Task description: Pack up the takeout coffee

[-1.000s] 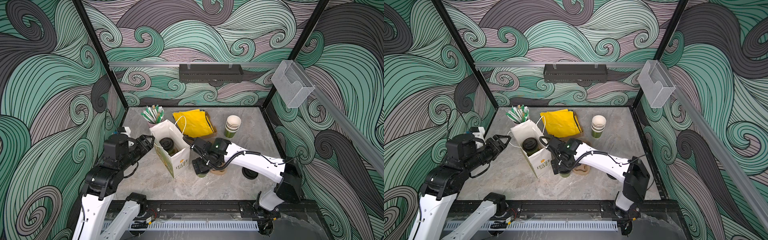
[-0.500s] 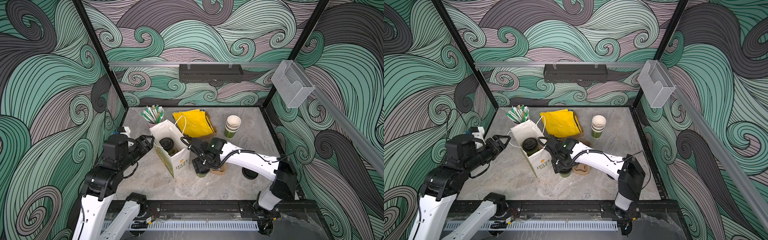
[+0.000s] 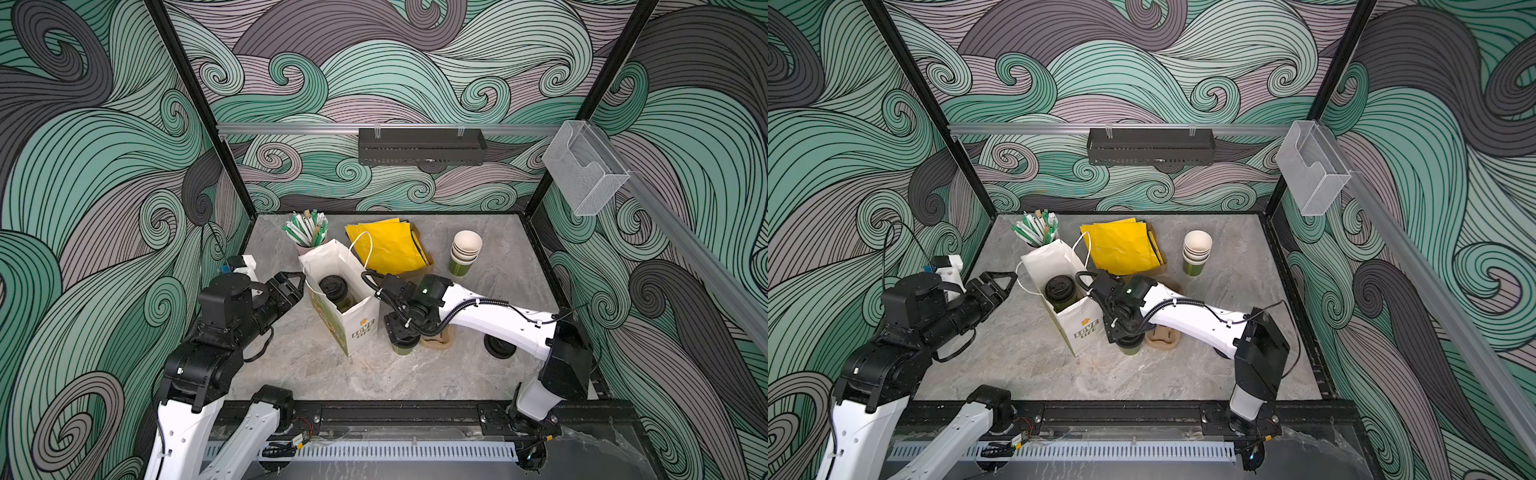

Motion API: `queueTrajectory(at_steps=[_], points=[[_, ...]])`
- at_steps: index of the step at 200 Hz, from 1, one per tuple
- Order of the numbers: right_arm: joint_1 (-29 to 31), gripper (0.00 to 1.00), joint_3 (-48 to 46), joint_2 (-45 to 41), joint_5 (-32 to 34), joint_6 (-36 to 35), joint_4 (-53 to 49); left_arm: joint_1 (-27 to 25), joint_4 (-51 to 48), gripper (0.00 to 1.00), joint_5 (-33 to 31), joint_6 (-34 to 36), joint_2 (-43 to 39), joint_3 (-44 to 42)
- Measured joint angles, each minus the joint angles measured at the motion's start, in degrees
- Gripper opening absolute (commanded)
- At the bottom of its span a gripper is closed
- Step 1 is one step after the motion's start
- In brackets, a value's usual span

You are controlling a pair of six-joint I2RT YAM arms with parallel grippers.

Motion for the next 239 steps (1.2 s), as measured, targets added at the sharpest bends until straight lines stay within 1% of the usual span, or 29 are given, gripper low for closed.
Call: queueTrajectory(at_steps=[45,81,168,204,239], points=[[-0.11,0.78,0.0,0.9,-0.07,0.22,0.15,0.0,0.07,0.66,-0.13,0.02,0.02,0.0],[-0.22,0.75,-0.04,0.9,-0.2,0.44,0.17,0.0,0.07,0.66,-0.15,0.04,0.02,0.0],[-0.22,0.78,-0.9,0.94,-0.85,0.66,0.15,0.0,0.07,0.66,-0.48,-1.33,-0.13,-1.36],[-0.22,0.75,-0.98,1.01,-0.85,0.68,0.11,0.0,0.07,0.66,-0.61,-1.51,-0.37,-1.38],[-0.22,0.68,-0.98,1.05,-0.74,0.68,0.13,0.0,0.04,0.66,-0.81,-1.57,-0.37,-1.4]])
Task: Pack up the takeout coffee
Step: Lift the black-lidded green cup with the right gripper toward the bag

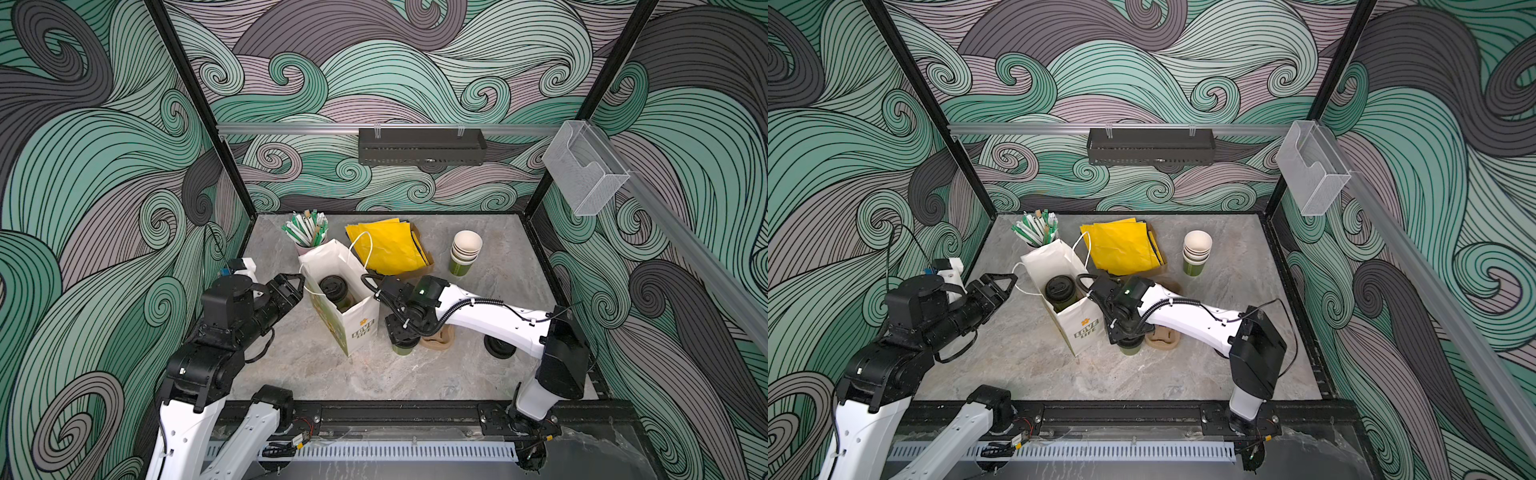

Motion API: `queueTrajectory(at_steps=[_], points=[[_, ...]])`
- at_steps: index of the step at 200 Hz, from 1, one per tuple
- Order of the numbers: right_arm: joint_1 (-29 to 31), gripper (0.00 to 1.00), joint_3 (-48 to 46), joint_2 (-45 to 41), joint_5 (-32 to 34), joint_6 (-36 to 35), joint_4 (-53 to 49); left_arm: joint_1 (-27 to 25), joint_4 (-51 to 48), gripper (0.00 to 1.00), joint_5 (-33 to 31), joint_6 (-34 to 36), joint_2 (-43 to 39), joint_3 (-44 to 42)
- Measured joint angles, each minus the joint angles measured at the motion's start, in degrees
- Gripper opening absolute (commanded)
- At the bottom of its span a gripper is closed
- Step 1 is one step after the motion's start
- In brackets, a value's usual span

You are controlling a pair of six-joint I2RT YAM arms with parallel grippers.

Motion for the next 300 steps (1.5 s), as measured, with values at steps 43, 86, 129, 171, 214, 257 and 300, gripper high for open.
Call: queueTrajectory(at_steps=[43,86,129,171,214,257,300], points=[[0.02,0.66,-0.07,-0.42,0.35,0.59,-0.46,0.0,-1.64,0.66,-1.22,-0.07,0.09,0.44],[0.02,0.66,-0.87,-6.95,1.09,0.83,-5.14,0.0,-2.25,0.67,-0.83,0.48,0.11,0.7],[0.02,0.66,1.36,-16.02,1.09,-0.15,-13.86,0.0,-3.08,0.73,2.97,1.66,2.16,2.82],[0.02,0.65,10.43,-19.5,-0.96,-4.2,-21.38,0.0,-4.04,0.76,5.84,2.49,3.56,4.96],[0.02,0.65,23.96,-17.84,-3.32,-8.79,-27.39,0.0,-4.57,0.74,6.19,2.4,3.91,5.11],[0.02,0.66,39.41,-13.53,-7.32,-13.75,-30.93,0.0,-6.51,0.77,5.4,1.29,3.91,8.57],[0.0,0.65,54.77,-6.64,-10.29,-17.75,-31.76,0.0,-6.62,0.93,5.66,0.79,4.2,11.91]])
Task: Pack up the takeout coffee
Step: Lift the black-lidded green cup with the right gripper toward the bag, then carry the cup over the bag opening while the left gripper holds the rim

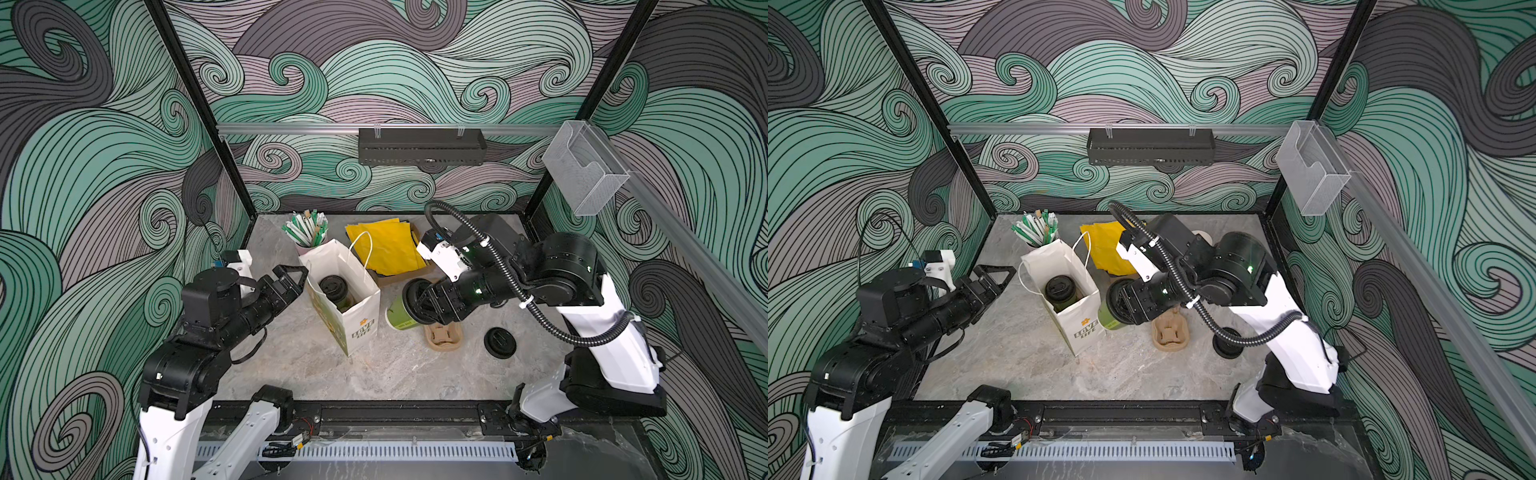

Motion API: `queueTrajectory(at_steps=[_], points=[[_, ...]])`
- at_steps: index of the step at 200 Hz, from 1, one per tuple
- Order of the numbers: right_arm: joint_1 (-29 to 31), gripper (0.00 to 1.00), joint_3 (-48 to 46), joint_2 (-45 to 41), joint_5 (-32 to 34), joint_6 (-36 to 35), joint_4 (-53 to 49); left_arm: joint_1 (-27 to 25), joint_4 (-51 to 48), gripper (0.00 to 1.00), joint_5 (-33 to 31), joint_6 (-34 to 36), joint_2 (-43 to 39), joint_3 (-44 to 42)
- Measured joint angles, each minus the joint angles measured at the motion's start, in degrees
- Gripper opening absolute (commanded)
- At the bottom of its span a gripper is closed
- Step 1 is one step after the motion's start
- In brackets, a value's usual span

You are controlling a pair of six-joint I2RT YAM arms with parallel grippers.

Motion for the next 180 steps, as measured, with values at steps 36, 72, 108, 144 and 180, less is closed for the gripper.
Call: queueTrajectory(at_steps=[36,72,108,144,180], points=[[0.0,0.65,9.18,7.58,-1.84,-2.51,0.0,0.0,0.76,0.9,1.66,0.44,3.08,-0.59],[0.0,0.65,17.38,15.47,-2.1,-3.41,-0.02,0.0,1.18,0.83,2.45,2.1,5.62,-3.04],[0.0,0.65,21.64,19.43,-1.9,-3.32,0.0,0.0,1.86,0.76,3.08,2.84,6.62,-5.05],[-0.44,0.65,19.52,19.37,-1.11,-2.54,1.49,0.0,2.19,0.57,3.58,3.48,6.67,-6.71],[-1.07,0.65,18.95,20.39,-0.39,-1.81,3.87,0.0,2.93,0.61,4.87,3.34,6.14,-8.79]])
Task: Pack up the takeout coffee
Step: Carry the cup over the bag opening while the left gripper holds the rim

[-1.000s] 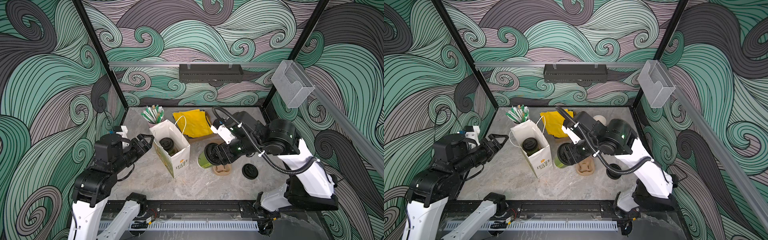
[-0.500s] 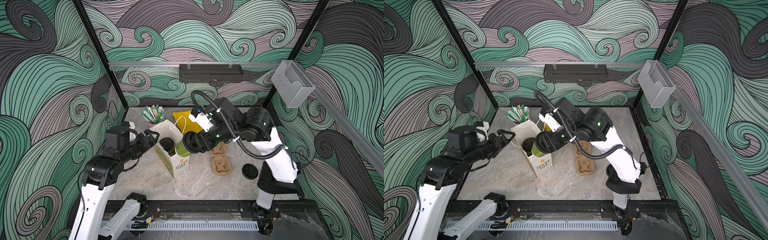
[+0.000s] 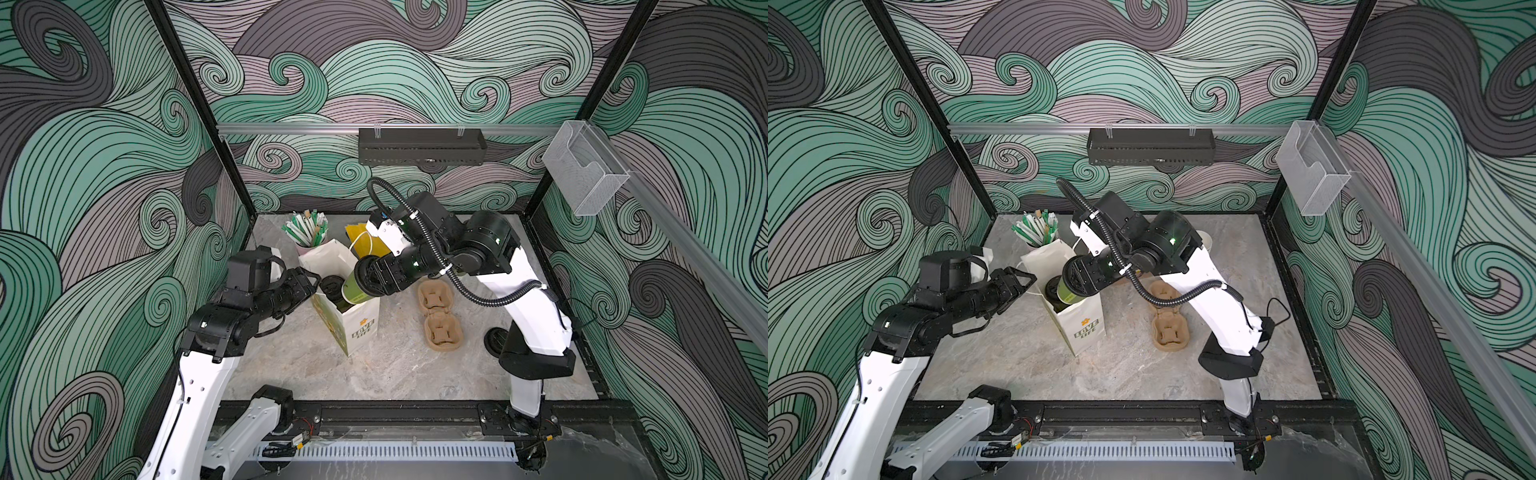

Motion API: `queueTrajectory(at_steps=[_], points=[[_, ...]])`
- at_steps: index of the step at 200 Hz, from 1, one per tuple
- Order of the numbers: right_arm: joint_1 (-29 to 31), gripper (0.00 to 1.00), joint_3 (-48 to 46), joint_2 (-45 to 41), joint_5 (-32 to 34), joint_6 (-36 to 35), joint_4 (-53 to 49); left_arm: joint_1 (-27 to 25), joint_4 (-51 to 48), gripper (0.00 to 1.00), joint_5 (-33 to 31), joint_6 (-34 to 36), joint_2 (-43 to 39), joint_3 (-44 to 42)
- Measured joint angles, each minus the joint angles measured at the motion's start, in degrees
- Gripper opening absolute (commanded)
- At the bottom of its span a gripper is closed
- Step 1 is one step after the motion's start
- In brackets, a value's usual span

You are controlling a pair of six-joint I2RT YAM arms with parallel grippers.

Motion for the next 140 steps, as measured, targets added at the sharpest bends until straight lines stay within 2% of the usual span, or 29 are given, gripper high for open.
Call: queueTrajectory(at_steps=[19,34,92,140], points=[[-0.22,0.65,0.0,0.7,-0.02,0.37,1.29,0.0,0.13,0.71,0.44,-0.13,-0.2,-0.72],[-0.22,0.65,-0.02,1.18,-0.02,0.5,1.97,0.0,0.26,0.73,0.72,-0.35,-0.2,-1.05],[-0.22,0.64,-0.79,1.36,0.44,1.11,3.13,0.0,0.61,0.62,2.78,-0.22,1.66,-1.73],[-0.22,0.64,-2.71,-0.22,4.09,1.31,3.58,-0.59,-2.32,0.62,2.21,0.61,4.76,0.11]])
